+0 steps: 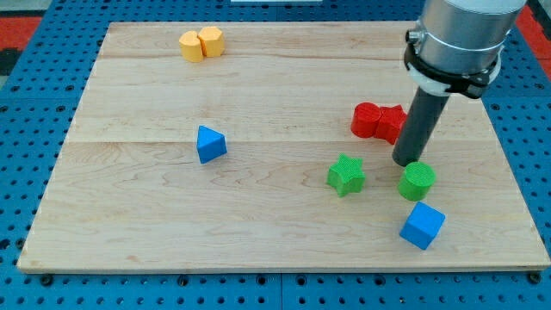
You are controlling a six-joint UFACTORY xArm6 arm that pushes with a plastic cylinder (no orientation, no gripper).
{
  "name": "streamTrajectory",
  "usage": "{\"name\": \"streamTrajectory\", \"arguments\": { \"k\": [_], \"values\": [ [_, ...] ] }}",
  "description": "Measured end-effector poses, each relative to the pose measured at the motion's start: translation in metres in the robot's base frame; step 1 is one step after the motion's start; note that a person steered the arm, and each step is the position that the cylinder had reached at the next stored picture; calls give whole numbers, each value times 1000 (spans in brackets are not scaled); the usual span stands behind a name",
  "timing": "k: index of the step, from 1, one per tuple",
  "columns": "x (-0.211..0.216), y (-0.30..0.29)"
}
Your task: Move green star closer to the green circle
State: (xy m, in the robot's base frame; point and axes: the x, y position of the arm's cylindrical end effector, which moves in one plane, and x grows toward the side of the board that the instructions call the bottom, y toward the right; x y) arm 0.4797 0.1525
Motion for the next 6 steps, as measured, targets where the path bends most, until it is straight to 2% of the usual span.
{"name": "streamTrajectory", "arguments": {
  "k": [1,2,3,4,5,6],
  "values": [
    [-35,-64],
    [-18,-109],
    [32,-67],
    [36,-21],
    [2,-65],
    [-56,-74]
  ]
}}
